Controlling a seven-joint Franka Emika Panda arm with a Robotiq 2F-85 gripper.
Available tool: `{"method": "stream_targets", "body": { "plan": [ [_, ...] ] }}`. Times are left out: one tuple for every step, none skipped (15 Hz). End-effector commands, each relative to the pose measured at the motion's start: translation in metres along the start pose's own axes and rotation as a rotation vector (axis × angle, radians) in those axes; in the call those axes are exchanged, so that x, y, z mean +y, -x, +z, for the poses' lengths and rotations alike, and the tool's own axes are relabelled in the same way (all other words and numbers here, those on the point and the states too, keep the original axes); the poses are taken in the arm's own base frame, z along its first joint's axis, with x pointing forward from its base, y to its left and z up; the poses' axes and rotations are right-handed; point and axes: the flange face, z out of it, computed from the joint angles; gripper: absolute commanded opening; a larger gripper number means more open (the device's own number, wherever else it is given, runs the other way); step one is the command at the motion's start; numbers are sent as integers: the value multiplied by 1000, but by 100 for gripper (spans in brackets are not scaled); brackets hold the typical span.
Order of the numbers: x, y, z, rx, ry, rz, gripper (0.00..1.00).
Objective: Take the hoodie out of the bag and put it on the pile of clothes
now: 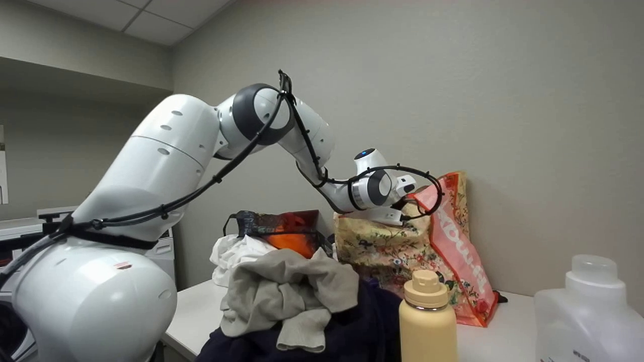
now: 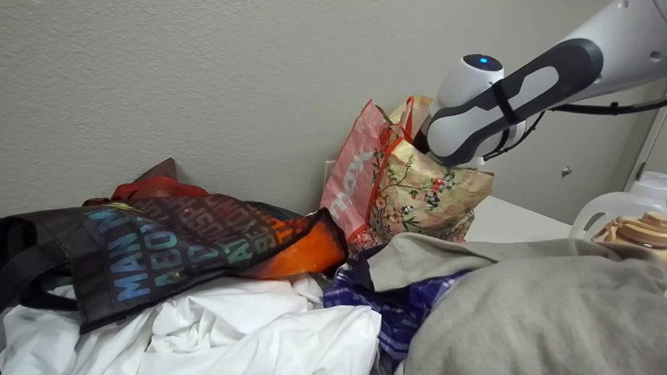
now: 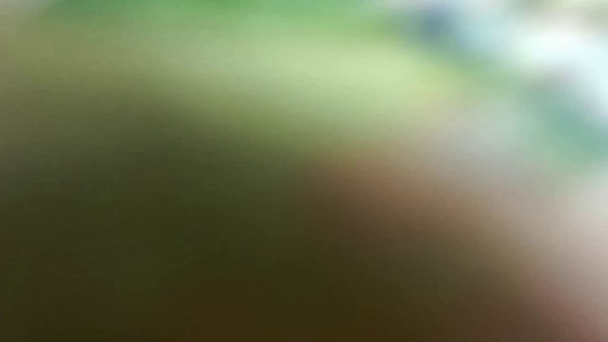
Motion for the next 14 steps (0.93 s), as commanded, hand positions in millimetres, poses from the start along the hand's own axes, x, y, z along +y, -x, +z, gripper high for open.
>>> {"method": "stream_targets", "body": {
  "plan": [
    [7,-15,-71,26,-44,57,9],
    [9,-21,-90,39,-51,56,9],
    [10,-26,-107,48,-55,57,9],
    [13,-32,-124,52,-55,61,9],
    [17,-38,-143,57,-56,62,9],
    [19,-45,-162,56,-61,64,9],
    [23,-51,-182,56,-61,65,9],
    [27,-57,-202,57,-55,66,9],
    [31,-63,-221,60,-49,64,9],
    [36,-68,-241,68,-31,60,9],
    [39,-73,-262,77,-23,50,9],
    [41,-76,-282,83,-18,42,9],
    [44,-79,-300,90,-13,41,9],
    [47,-82,-320,100,-23,45,9]
  ]
}}
